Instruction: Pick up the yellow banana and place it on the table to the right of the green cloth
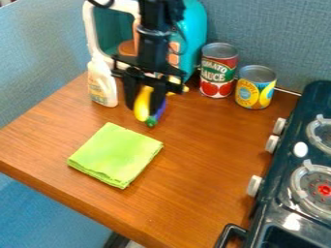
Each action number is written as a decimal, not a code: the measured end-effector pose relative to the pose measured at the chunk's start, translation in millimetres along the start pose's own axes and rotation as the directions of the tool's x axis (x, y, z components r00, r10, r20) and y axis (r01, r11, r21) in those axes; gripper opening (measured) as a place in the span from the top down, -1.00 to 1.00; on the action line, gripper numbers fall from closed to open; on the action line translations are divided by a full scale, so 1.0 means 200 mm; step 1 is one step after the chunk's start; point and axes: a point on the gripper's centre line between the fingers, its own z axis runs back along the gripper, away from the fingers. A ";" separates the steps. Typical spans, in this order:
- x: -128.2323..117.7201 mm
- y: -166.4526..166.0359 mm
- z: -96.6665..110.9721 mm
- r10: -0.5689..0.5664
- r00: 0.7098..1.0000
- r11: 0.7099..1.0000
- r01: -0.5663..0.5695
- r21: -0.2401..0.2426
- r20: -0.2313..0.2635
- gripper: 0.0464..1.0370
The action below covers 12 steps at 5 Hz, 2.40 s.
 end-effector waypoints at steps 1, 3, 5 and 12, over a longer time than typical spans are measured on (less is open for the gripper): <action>0.00 -0.07 -0.02 -0.060 0.998 0.998 0.060 0.003 -0.002 0.09; -0.01 -0.14 -0.04 -0.128 0.991 0.991 0.130 0.042 -0.034 0.09; 0.02 -0.17 -0.06 -0.144 0.987 0.989 0.146 0.024 -0.078 0.09; -0.10 -0.23 -0.40 -0.180 0.984 0.981 0.180 -0.077 0.018 -0.91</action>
